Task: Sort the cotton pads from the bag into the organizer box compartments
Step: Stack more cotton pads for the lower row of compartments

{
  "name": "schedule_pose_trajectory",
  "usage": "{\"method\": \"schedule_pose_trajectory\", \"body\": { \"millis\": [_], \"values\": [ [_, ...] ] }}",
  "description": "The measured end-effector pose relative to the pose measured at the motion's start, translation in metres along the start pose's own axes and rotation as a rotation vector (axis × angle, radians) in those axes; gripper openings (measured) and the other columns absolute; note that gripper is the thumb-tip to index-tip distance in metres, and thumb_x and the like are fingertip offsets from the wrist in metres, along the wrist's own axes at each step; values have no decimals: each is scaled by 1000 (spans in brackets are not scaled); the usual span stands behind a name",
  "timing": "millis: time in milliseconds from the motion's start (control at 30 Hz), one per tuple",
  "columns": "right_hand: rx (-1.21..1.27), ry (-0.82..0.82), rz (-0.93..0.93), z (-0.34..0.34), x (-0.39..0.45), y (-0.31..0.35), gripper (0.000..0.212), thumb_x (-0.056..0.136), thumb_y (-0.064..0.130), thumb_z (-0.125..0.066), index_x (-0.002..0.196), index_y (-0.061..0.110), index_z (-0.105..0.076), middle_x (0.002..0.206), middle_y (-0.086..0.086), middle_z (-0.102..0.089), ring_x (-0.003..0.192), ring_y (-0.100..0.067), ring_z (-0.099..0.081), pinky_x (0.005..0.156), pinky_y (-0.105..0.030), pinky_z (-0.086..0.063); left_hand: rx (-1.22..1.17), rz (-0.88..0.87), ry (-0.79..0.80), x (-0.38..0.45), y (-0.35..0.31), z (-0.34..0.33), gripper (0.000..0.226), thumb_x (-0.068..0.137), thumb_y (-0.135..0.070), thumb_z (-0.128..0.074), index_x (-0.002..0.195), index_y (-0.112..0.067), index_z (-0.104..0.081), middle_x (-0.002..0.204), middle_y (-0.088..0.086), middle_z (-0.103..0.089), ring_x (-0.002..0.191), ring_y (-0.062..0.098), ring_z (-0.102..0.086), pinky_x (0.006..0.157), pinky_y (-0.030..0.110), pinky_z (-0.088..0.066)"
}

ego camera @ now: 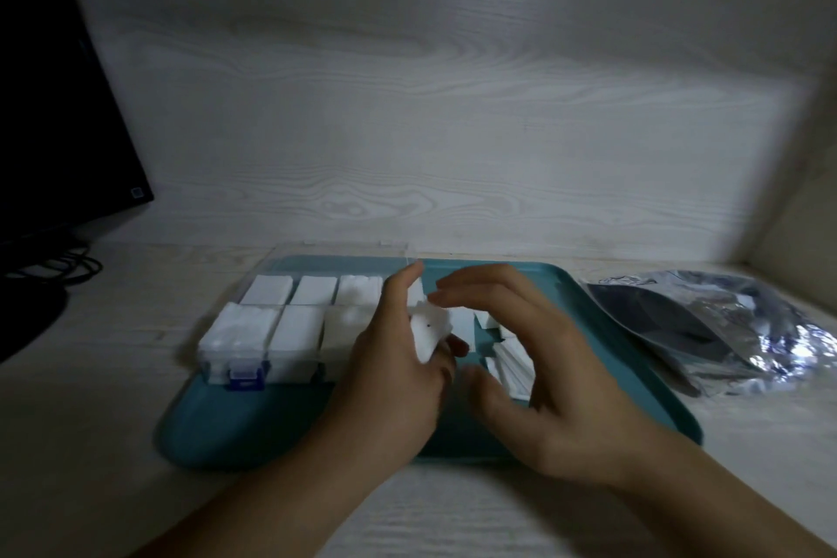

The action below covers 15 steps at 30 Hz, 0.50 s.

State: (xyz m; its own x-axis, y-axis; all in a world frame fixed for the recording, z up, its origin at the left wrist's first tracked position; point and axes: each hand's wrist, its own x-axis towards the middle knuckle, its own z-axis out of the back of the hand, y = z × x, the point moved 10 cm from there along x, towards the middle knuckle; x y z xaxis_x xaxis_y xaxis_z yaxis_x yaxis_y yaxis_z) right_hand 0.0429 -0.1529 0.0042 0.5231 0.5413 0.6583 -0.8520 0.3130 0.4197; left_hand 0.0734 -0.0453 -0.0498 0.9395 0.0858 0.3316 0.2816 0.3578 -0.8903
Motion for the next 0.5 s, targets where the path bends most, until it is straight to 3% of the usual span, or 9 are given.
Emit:
{"method": "schedule_pose_trajectory", "body": {
  "millis": [33,100,233,500],
  "values": [
    [-48,-50,1,3,0,-1,30,87,15,-61,117,14,-63,120,1,-57,116,-16,-56,93,-31,-47,72,-18,-4,0,-2,0,72,89,-4,-63,144,-38,-30,110,-27,-51,93,-16,-53,81,4,-43],
    [-168,-136,-3,7,-1,-6,18,89,21,-67,106,17,-70,114,4,-59,111,-11,-59,88,-31,-49,75,52,24,-4,1,-3,78,92,-9,-63,148,-43,-22,113,-23,-50,96,-11,-52,83,9,-45],
    [-270,-189,-12,8,-2,-11,18,88,31,-67,101,22,-74,111,6,-60,105,-10,-60,85,-31,-51,116,117,57,-9,4,-8,86,92,-10,-64,151,-47,-14,116,-17,-47,100,1,-52,79,14,-47],
    [-453,-223,139,10,-2,5,8,85,23,-74,90,18,-78,109,-3,-63,100,-21,-60,77,-39,-48,119,156,58,-9,9,-9,83,91,-13,-65,150,-45,-17,112,-18,-51,92,-1,-55,72,11,-44]
  ]
}}
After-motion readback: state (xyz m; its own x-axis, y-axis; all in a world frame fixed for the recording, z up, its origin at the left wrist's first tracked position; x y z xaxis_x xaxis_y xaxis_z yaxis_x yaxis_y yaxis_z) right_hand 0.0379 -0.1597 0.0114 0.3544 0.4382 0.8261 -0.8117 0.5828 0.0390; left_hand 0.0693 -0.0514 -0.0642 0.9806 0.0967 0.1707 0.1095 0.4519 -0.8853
